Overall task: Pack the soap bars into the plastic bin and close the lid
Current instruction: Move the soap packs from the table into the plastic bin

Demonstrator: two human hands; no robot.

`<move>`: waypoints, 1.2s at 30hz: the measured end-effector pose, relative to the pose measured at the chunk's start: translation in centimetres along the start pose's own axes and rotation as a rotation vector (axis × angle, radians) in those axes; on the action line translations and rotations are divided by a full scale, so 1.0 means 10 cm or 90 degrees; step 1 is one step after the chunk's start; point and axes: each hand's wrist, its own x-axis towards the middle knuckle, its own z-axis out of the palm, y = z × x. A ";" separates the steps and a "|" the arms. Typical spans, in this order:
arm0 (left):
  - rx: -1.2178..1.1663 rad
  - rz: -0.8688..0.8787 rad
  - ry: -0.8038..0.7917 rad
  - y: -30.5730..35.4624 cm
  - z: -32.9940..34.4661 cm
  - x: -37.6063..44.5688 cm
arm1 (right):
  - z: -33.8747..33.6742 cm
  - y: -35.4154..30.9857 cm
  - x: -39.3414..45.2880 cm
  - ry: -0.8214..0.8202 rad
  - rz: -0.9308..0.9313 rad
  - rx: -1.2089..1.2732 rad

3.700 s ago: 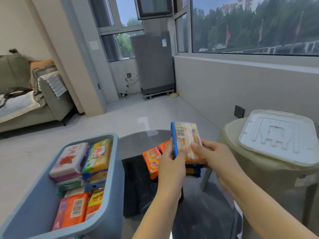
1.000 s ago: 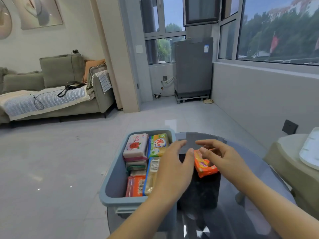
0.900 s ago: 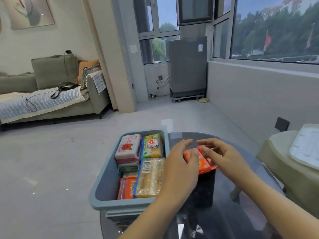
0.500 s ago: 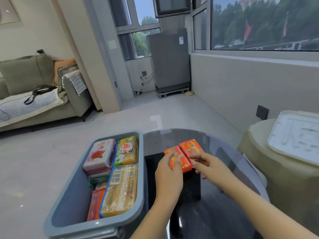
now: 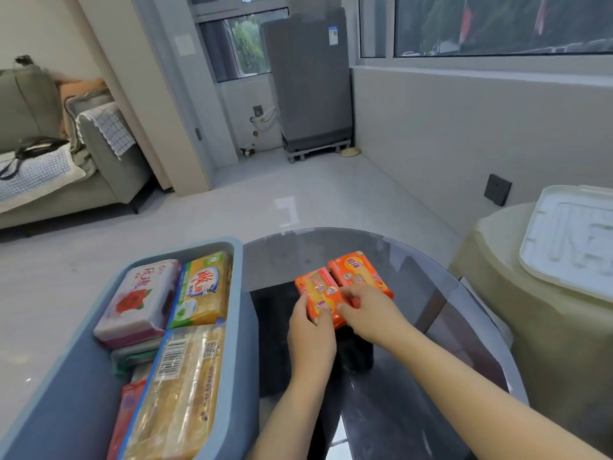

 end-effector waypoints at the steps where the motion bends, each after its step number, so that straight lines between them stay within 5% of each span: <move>1: -0.009 -0.008 0.004 -0.01 0.02 0.02 | 0.01 0.01 0.01 -0.005 -0.001 -0.012; 9: -0.101 -0.141 0.082 -0.04 0.05 0.08 | 0.04 -0.01 0.04 -0.002 0.056 0.071; 18: -0.229 -0.118 0.120 0.01 -0.02 -0.05 | -0.01 -0.05 -0.04 -0.010 0.170 0.313; 28: -0.285 -0.027 0.056 0.33 0.08 -0.01 | -0.21 -0.10 -0.04 0.123 0.087 0.426; 36: -0.297 -0.084 0.006 0.46 0.49 0.14 | -0.46 0.12 0.13 0.178 0.099 0.400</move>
